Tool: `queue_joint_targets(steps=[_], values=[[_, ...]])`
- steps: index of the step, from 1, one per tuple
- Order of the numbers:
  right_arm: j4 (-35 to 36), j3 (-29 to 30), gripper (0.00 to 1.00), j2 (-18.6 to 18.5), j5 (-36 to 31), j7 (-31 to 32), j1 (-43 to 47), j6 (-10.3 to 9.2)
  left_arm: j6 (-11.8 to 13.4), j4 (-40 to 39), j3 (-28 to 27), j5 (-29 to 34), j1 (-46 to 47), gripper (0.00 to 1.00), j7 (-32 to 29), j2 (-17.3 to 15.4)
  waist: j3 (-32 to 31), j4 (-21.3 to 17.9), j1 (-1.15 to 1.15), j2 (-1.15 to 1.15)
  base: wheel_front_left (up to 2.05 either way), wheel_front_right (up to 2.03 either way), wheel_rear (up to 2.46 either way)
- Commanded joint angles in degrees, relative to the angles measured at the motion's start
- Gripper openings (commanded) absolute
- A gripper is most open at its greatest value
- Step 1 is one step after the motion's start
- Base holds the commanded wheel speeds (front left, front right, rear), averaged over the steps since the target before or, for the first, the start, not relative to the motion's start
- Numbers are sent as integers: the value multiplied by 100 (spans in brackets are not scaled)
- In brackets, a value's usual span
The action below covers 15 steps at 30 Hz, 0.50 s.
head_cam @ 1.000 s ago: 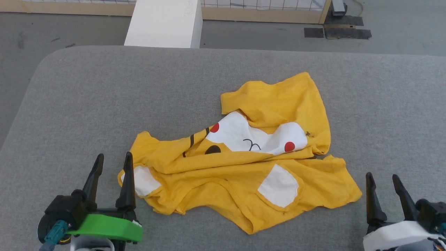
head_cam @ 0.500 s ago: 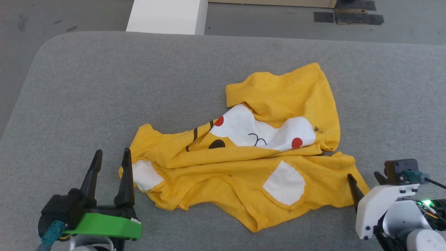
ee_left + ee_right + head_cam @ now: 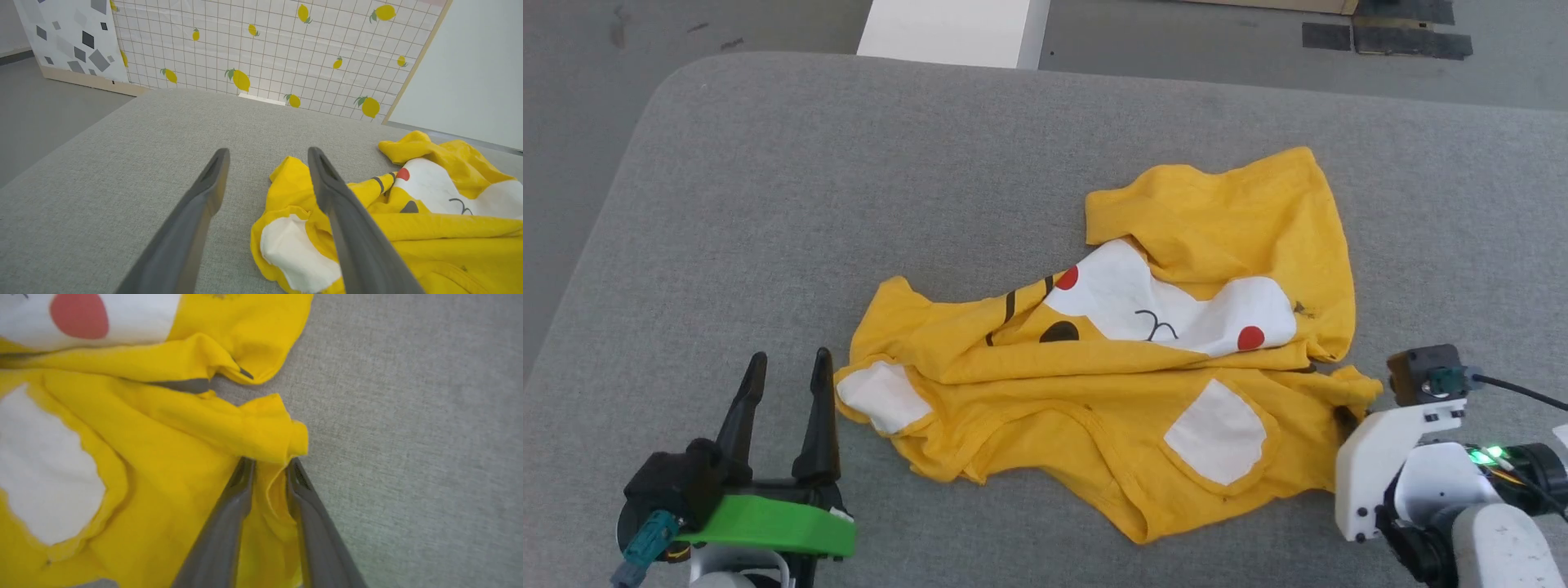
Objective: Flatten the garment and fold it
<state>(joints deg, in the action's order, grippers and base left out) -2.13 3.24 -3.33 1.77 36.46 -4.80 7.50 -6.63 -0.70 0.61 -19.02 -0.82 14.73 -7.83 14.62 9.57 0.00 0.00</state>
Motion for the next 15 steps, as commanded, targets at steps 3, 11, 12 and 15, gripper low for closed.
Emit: queue_joint_targets(steps=[3,11,12,15], values=[[-55,-145,0,46,70,-80,-103,-1,-54,17,-66,68,53,100,27,21,-40,-105,0,0,0,0,0],[308,496,0,46,-244,-425,-441,-1,-74,12,-25,83,46,100,27,10,-58,-325,0,0,0,0,0],[346,650,0,46,-349,-441,-455,-1,-75,12,-22,83,48,100,27,8,-56,-336,0,0,0,0,0],[457,1218,0,46,-723,-472,-444,-1,-79,33,13,70,45,100,27,-19,-44,-344,0,0,0,0,0]])
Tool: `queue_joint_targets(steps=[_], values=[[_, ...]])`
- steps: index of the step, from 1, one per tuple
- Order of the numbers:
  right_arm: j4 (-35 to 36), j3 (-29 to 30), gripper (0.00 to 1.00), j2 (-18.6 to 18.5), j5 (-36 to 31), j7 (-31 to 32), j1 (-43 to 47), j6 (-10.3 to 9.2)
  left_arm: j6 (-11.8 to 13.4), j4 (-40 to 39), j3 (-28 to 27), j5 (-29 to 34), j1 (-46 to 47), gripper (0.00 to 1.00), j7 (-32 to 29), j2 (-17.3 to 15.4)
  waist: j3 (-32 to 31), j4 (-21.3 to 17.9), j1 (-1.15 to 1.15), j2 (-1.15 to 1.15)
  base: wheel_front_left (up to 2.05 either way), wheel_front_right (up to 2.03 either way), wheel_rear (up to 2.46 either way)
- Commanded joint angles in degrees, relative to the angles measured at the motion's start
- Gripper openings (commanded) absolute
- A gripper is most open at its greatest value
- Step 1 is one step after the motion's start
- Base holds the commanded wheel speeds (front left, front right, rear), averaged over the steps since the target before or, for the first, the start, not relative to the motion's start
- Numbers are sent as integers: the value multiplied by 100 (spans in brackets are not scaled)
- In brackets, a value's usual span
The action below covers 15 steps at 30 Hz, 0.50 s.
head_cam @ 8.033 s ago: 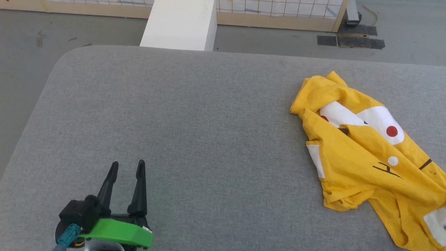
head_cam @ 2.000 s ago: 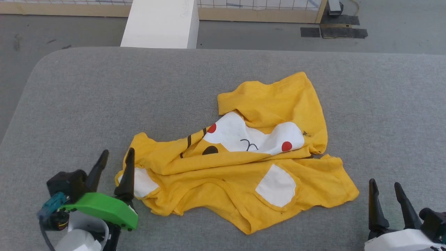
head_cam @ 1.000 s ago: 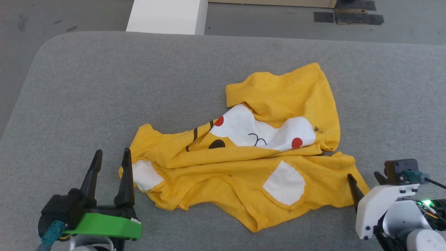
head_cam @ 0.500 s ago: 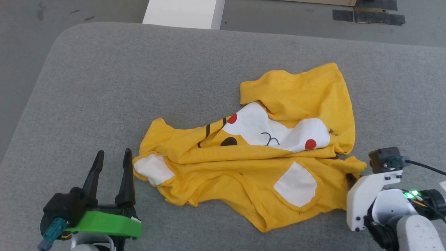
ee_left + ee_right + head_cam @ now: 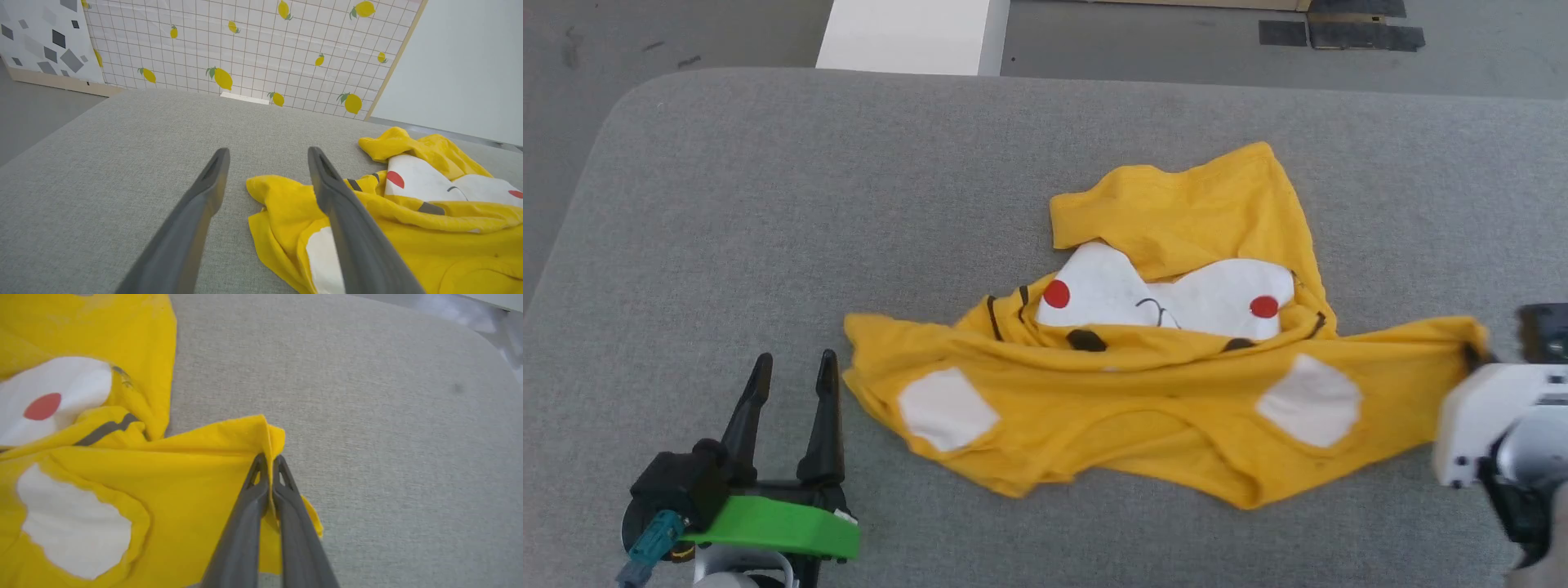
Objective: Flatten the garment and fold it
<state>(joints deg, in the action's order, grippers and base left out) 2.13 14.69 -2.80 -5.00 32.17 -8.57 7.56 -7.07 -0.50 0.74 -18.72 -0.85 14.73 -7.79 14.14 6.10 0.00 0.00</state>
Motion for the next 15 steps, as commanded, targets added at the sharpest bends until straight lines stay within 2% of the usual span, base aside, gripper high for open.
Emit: queue_joint_targets(steps=[1,5,8,9,10,11,15], values=[[44,259,0,-12,-119,-63,-57,-8,-36,26,11,32,45,100,27,-31,8,7,0,0,0,0,0],[-88,1126,0,-119,-528,-255,43,-8,-39,106,62,4,37,100,27,-75,11,70,0,0,0,0,0],[-275,1562,0,-132,-806,-481,105,-8,-40,155,90,-10,27,100,27,-100,-2,111,0,0,0,0,0],[-376,1666,18,-121,-886,-577,119,-8,-40,176,100,-14,22,100,27,-109,-13,125,0,0,0,0,0],[-456,1747,51,-107,-927,-655,113,-8,-40,191,110,-16,19,100,27,-114,-24,134,0,0,0,0,0],[-557,1820,100,-86,-949,-747,92,-8,-40,210,123,-18,14,100,27,-120,-39,142,0,0,0,0,0],[-783,1779,100,-34,-901,-956,-44,-8,-41,257,150,-15,-24,100,27,-129,-113,132,0,0,0,0,0]])
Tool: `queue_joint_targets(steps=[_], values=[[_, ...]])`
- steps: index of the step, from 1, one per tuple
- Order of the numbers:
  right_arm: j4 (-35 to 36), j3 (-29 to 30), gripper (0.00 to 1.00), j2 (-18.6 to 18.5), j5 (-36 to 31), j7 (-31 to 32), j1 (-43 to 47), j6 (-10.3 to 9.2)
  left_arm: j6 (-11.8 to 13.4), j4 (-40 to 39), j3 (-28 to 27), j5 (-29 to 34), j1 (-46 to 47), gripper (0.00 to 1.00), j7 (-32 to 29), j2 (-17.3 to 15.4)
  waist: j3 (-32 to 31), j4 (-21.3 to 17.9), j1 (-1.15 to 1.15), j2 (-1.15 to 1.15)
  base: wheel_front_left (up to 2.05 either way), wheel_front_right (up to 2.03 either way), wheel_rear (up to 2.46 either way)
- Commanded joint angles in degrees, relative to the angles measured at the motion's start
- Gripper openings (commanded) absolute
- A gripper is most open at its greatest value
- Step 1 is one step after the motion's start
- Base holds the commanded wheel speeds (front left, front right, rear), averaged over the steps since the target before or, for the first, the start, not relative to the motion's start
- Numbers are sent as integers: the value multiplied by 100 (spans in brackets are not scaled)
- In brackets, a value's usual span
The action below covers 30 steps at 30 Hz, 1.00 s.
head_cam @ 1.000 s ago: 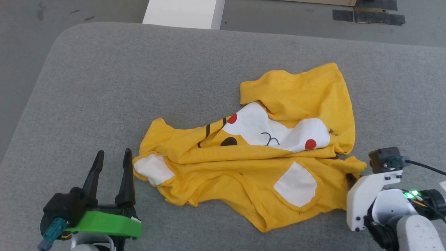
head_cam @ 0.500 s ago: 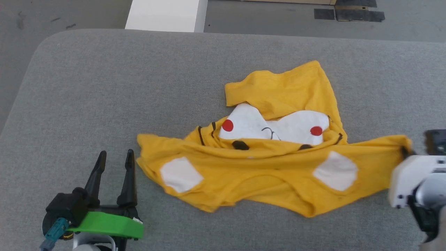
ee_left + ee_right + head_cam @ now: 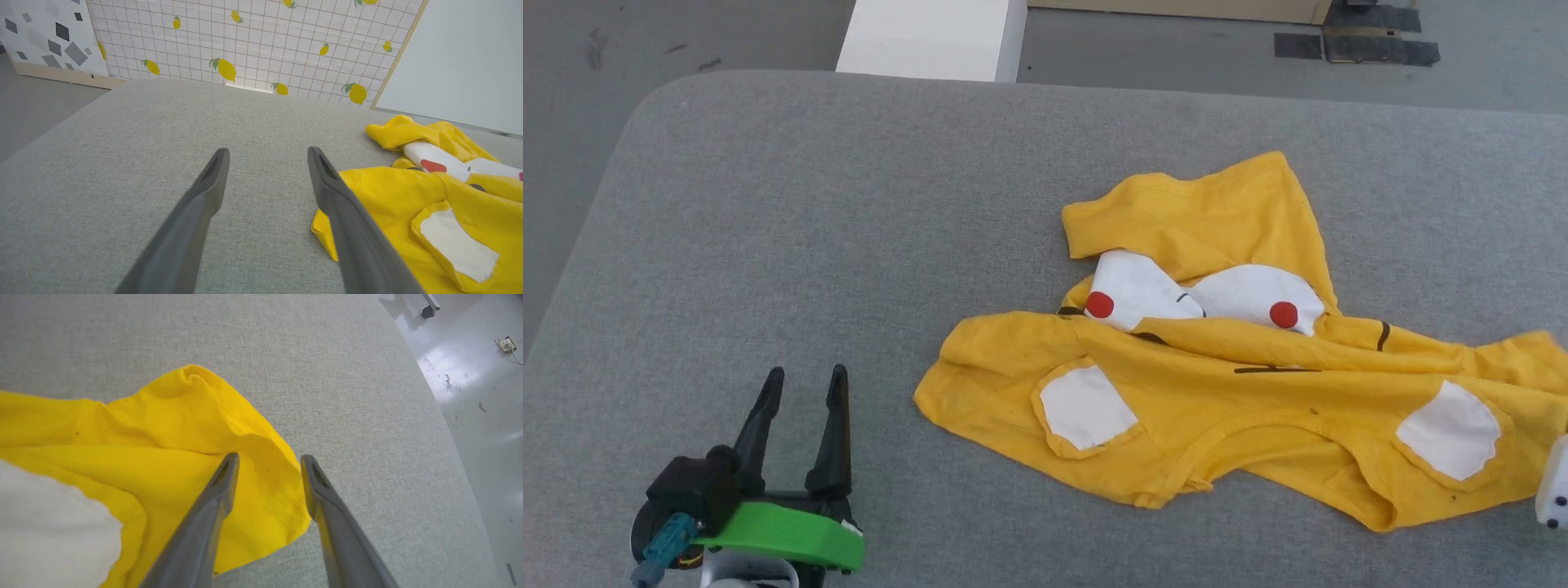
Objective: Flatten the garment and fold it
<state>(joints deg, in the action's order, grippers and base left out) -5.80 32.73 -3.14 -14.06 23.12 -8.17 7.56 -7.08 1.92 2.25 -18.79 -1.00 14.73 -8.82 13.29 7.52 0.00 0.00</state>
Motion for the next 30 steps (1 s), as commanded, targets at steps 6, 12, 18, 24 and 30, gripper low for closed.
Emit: queue_joint_targets(steps=[6,12,18,24,30], values=[[553,-616,100,22,468,-211,-347,-8,-40,42,25,-2,-63,100,27,1,-128,-55,0,0,0,0,0],[1275,-2023,100,24,1421,434,-85,-8,-40,32,45,-2,-72,100,27,61,-125,-90,0,0,0,0,0],[1589,-3433,100,25,1805,1454,355,-8,-40,24,55,-60,2,100,27,48,-46,-39,0,0,0,0,0],[1568,-4548,100,-274,2169,2077,435,-8,-40,42,58,-107,53,100,27,47,13,56,0,0,0,0,0],[1113,-5204,100,-552,2323,2168,129,-8,-40,84,76,-145,104,100,27,45,30,142,0,0,0,0,0]])
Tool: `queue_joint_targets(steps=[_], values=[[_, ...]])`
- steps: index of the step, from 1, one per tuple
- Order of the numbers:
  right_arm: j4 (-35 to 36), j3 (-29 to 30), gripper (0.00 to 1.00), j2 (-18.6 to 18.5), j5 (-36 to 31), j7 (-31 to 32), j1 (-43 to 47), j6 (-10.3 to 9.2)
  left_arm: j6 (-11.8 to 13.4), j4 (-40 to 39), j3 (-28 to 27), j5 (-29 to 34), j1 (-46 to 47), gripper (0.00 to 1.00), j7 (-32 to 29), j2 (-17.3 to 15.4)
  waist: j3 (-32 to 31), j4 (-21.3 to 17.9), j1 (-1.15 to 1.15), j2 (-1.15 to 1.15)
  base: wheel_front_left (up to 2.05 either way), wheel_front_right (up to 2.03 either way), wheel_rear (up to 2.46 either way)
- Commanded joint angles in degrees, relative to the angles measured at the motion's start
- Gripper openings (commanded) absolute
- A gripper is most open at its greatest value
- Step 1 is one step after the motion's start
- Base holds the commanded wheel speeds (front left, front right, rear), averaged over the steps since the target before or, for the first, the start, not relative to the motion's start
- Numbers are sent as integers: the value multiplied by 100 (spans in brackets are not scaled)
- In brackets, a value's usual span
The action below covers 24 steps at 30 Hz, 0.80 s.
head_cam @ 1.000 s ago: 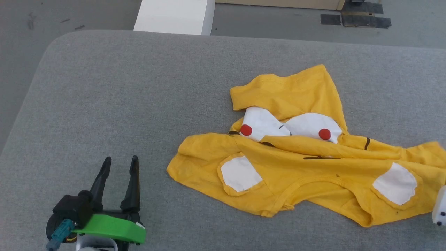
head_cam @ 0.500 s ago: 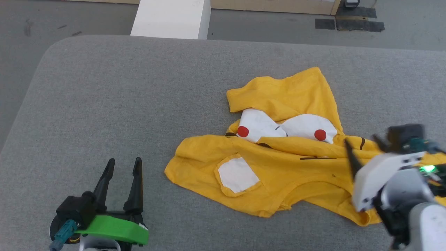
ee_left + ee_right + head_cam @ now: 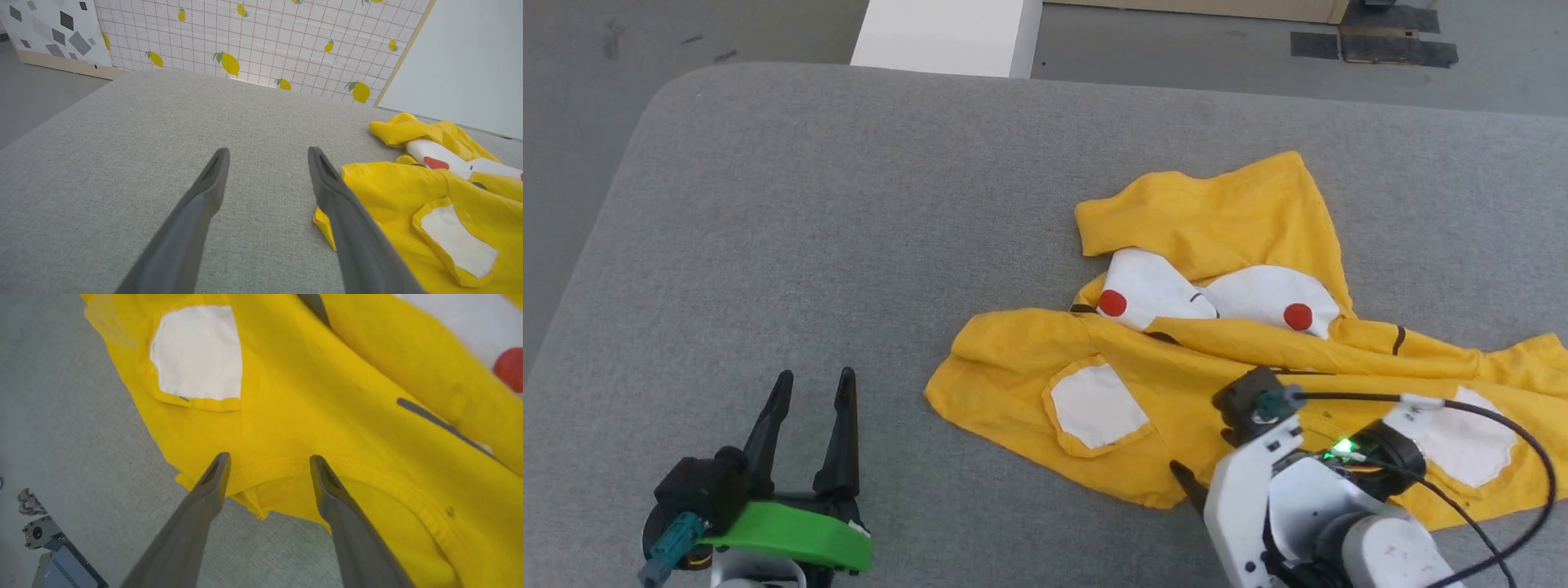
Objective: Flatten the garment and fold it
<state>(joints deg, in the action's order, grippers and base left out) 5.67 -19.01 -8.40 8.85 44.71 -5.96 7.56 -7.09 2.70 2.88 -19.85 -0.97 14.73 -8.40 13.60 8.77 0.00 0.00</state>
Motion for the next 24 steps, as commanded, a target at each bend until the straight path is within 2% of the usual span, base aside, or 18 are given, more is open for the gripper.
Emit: queue_joint_targets(steps=[1,4,5,6,7,8,13,17,24], values=[[-179,-140,100,-86,0,9,-164,-8,-39,19,19,-44,111,100,27,7,-6,33,0,0,0,0,0],[-602,-215,100,-63,5,-6,-272,-8,-39,47,28,-52,134,100,27,23,-24,74,0,0,0,0,0],[-736,-201,87,-36,-42,-51,-316,-8,-39,54,33,-53,141,100,27,29,-29,89,0,0,0,0,0],[-833,-166,45,-7,-101,-104,-352,-8,-39,60,42,-54,147,100,27,32,-31,102,0,0,0,0,0],[-939,-175,27,10,-172,-172,-402,-8,-39,69,53,-57,154,100,27,36,-34,120,0,0,0,0,0],[-997,-165,0,46,-193,-248,-442,-8,-39,76,57,-59,157,100,27,39,-39,128,0,0,0,0,0],[-1022,-116,0,264,-106,-545,-649,-8,-39,93,34,-68,124,100,27,50,-61,93,0,0,0,0,0],[-859,-339,0,305,177,-412,-632,-8,-39,125,58,-90,110,100,27,42,-66,12,0,0,0,0,0],[-371,-950,0,-55,852,342,-204,-8,-39,222,147,-159,119,100,27,-30,-45,-116,0,0,0,0,0]])
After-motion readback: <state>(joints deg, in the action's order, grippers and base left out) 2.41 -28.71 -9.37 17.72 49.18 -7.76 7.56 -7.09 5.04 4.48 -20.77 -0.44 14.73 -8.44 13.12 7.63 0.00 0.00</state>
